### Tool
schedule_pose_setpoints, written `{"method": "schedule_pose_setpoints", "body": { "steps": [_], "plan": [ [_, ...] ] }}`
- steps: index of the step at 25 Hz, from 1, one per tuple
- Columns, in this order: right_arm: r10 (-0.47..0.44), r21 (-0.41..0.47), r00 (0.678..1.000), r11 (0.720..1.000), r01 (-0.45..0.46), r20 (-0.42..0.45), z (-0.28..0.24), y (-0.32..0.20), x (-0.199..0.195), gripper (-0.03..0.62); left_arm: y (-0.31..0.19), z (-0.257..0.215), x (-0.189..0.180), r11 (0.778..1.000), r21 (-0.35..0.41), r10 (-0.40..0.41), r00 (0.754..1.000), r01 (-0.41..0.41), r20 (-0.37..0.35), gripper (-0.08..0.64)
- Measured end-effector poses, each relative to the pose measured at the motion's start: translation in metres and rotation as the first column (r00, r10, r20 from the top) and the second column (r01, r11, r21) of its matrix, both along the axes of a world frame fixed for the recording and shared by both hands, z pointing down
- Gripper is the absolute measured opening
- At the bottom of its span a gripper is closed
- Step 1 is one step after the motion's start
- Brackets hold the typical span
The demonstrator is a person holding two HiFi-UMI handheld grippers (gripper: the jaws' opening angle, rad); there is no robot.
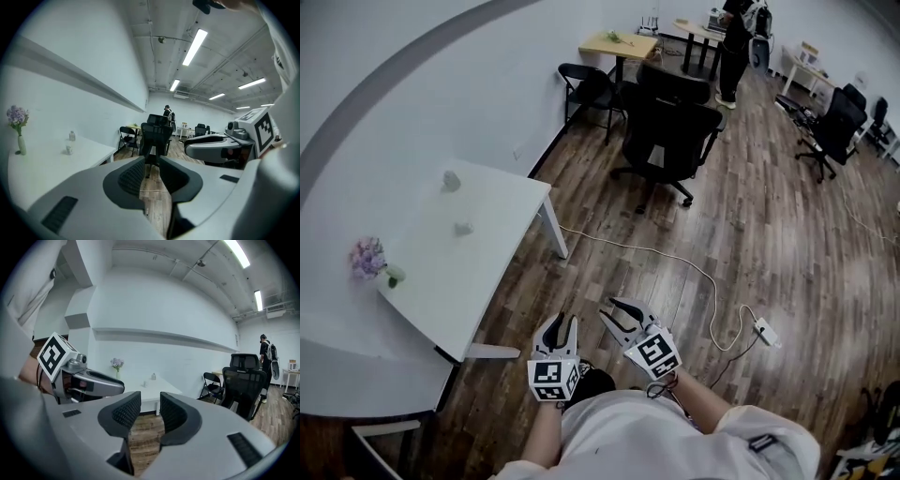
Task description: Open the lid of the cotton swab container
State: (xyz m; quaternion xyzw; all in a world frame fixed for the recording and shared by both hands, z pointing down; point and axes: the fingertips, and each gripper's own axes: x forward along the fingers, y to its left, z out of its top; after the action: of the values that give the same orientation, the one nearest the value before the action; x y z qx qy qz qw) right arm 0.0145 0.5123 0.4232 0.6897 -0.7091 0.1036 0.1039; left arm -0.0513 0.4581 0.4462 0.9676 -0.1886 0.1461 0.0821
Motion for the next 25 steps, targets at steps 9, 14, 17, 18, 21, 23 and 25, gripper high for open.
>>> {"method": "schedule_pose_setpoints", "body": {
  "steps": [9,14,17,18,21,23,25],
  "plan": [
    [-0.016,0.001,1.000,1.000,0.016,0.011,0.004,-0.128,-0.012,0.132,-0.136,-0.003,-0.024,0.999,0.026,-0.044,0.999,0.044,0.001,0.109],
    [-0.057,-0.013,0.998,0.998,0.057,0.017,0.007,-0.170,-0.010,0.138,-0.173,-0.001,-0.022,0.997,0.010,-0.076,0.997,0.076,-0.003,0.109],
    [-0.085,-0.023,0.996,0.996,0.086,0.026,0.013,-0.205,0.002,0.138,-0.201,0.007,-0.012,0.995,-0.006,-0.099,0.995,0.099,0.012,0.109],
    [-0.095,-0.024,0.995,0.995,0.095,0.029,0.016,-0.218,0.007,0.138,-0.211,0.011,-0.009,0.994,-0.011,-0.108,0.994,0.108,0.018,0.109],
    [-0.124,-0.020,0.992,0.992,0.124,0.038,0.022,-0.259,0.025,0.138,-0.249,0.016,0.005,0.990,-0.005,-0.143,0.989,0.143,0.027,0.109],
    [-0.159,-0.019,0.986,0.987,0.160,0.041,0.024,-0.291,0.040,0.138,-0.282,0.016,0.016,0.983,0.006,-0.183,0.983,0.183,0.032,0.109],
    [-0.209,-0.023,0.977,0.977,0.210,0.040,0.025,-0.328,0.053,0.138,-0.320,0.015,0.025,0.972,0.011,-0.235,0.971,0.235,0.035,0.109]
  ]
}}
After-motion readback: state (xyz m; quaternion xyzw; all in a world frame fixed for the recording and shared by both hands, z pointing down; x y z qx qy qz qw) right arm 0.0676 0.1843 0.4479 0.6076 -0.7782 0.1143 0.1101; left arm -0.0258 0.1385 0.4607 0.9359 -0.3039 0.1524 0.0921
